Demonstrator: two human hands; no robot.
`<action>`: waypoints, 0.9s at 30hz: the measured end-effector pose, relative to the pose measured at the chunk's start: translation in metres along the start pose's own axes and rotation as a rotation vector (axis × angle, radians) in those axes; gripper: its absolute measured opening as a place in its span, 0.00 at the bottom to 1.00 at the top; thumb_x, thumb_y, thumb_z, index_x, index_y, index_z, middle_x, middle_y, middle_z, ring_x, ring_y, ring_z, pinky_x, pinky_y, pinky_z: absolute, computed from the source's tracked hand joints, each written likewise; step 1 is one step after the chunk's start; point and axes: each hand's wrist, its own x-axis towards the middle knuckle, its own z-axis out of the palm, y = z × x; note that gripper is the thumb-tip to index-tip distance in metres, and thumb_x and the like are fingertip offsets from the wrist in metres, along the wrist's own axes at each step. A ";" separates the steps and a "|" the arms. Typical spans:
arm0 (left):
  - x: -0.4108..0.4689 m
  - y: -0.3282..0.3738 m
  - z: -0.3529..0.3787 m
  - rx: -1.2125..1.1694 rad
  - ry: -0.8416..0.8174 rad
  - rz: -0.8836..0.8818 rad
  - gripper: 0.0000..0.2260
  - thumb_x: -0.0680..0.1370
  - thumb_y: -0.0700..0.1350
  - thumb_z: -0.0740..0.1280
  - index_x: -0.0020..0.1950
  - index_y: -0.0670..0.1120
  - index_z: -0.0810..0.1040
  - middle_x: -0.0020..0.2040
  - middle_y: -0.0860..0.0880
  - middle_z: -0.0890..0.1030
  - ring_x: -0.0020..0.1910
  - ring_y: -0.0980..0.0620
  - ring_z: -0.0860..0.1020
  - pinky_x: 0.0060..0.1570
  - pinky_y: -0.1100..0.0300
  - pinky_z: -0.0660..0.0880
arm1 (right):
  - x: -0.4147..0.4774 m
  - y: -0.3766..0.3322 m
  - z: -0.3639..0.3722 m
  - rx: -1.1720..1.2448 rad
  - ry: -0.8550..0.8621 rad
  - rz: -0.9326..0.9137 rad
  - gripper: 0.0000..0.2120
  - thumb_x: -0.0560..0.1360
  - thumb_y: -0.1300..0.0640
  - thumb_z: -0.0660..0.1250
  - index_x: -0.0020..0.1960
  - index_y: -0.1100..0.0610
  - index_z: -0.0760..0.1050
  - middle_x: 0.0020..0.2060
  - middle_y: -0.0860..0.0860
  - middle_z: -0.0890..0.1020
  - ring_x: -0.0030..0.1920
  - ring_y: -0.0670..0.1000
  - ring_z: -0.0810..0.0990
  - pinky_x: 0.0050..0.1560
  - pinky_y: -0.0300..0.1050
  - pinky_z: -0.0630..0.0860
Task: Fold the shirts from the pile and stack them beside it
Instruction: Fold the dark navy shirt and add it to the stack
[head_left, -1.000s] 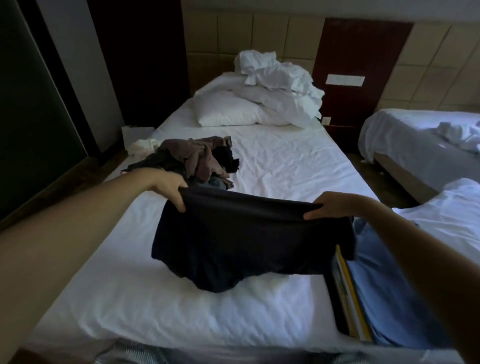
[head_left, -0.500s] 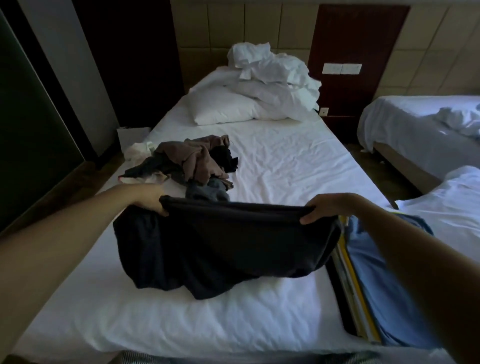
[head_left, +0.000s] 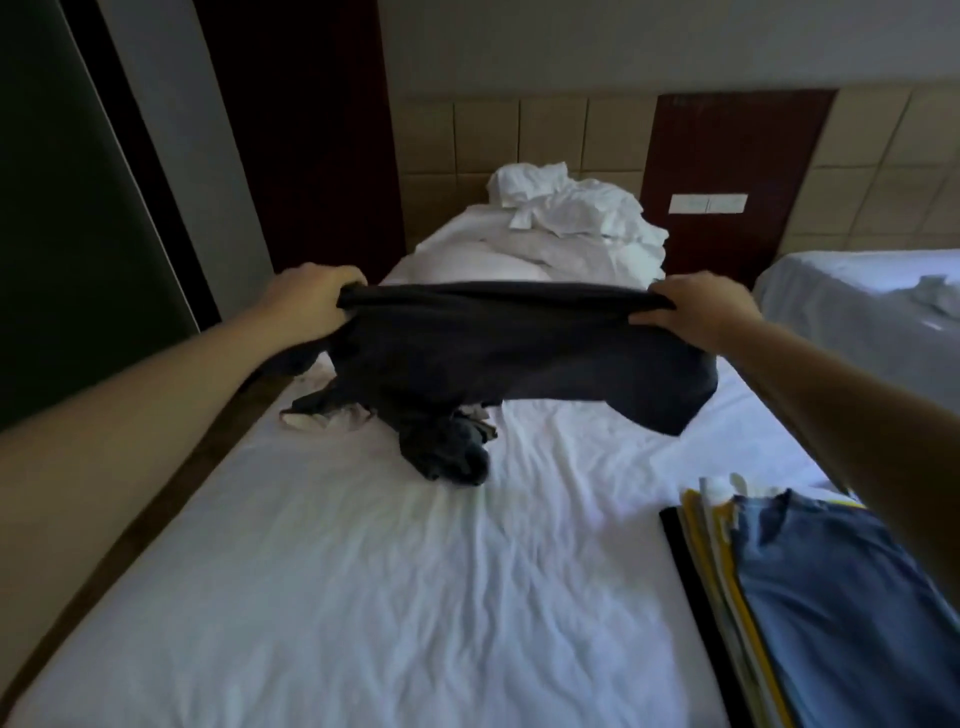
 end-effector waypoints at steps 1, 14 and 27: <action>-0.013 -0.001 0.018 -0.009 -0.091 0.030 0.09 0.76 0.44 0.66 0.52 0.56 0.76 0.46 0.51 0.79 0.44 0.48 0.77 0.45 0.50 0.77 | -0.015 -0.003 0.019 -0.004 -0.087 -0.028 0.18 0.75 0.41 0.63 0.54 0.53 0.77 0.50 0.55 0.80 0.51 0.58 0.77 0.41 0.46 0.67; -0.249 0.023 0.234 -0.080 -1.037 -0.050 0.08 0.72 0.47 0.66 0.50 0.49 0.79 0.47 0.49 0.79 0.50 0.51 0.77 0.49 0.57 0.75 | -0.237 -0.026 0.234 0.142 -1.065 -0.047 0.21 0.75 0.46 0.67 0.63 0.56 0.74 0.62 0.54 0.77 0.60 0.51 0.75 0.54 0.38 0.68; -0.228 0.009 0.215 -0.011 -1.356 -0.106 0.06 0.70 0.43 0.70 0.45 0.48 0.77 0.41 0.51 0.79 0.41 0.52 0.77 0.37 0.60 0.74 | -0.213 -0.024 0.203 -0.180 -1.420 -0.076 0.32 0.74 0.40 0.65 0.70 0.59 0.67 0.64 0.53 0.71 0.62 0.53 0.71 0.56 0.41 0.66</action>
